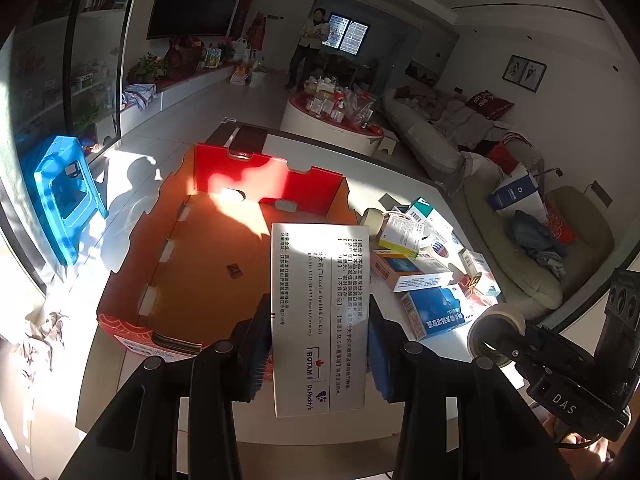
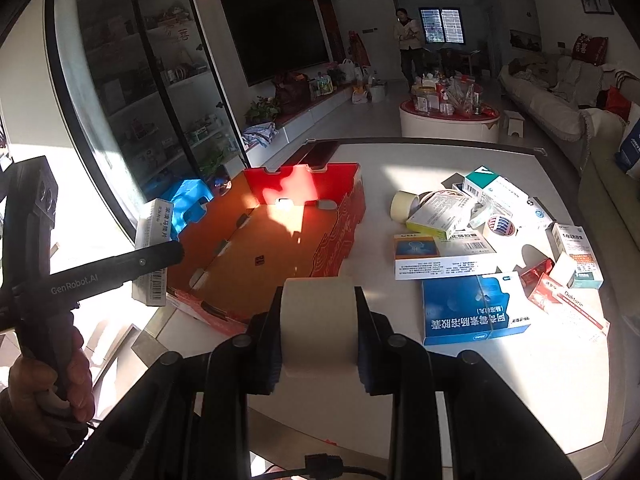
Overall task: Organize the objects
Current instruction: 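Carry the white box and tape roll with both tools over the red cardboard tray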
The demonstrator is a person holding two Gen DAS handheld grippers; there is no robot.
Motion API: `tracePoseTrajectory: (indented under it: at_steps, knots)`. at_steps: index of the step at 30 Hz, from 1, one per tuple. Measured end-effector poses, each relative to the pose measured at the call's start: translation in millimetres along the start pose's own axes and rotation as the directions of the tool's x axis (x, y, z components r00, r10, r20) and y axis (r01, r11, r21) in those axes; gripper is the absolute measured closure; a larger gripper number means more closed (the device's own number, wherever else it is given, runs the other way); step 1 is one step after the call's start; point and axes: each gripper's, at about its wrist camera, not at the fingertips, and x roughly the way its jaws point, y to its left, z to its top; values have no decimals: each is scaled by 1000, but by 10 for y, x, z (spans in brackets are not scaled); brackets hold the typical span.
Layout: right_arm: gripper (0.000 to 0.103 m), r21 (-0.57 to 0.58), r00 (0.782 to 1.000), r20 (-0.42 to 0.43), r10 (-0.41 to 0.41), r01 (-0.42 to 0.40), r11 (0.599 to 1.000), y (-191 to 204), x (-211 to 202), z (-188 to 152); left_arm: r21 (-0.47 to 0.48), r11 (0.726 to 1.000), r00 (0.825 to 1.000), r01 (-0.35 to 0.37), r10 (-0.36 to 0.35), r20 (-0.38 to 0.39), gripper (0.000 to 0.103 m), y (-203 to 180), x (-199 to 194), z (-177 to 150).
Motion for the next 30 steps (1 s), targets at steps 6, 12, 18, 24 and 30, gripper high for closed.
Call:
tracePoseTrajectory:
  at_steps: [6, 12, 18, 24, 30]
  knots:
    - [75, -8, 1000, 11, 15, -15, 1000, 79, 54, 97, -23, 1000, 1000, -11, 12, 6, 58, 119, -8, 50]
    - [75, -38, 999, 18, 37, -36, 999, 232, 131, 240, -20, 999, 999, -33, 34, 37, 58, 197, -68, 161]
    - [75, -72, 998, 29, 63, -61, 996, 430, 230, 365, -7, 997, 995, -78, 78, 60, 58, 275, -95, 241]
    - [75, -56, 997, -1, 84, -84, 995, 516, 404, 388, -7, 994, 994, -107, 107, 31, 58, 340, 7, 203]
    - [75, -31, 996, -14, 83, -83, 996, 519, 529, 421, -14, 993, 993, -116, 116, 22, 58, 371, 74, 222]
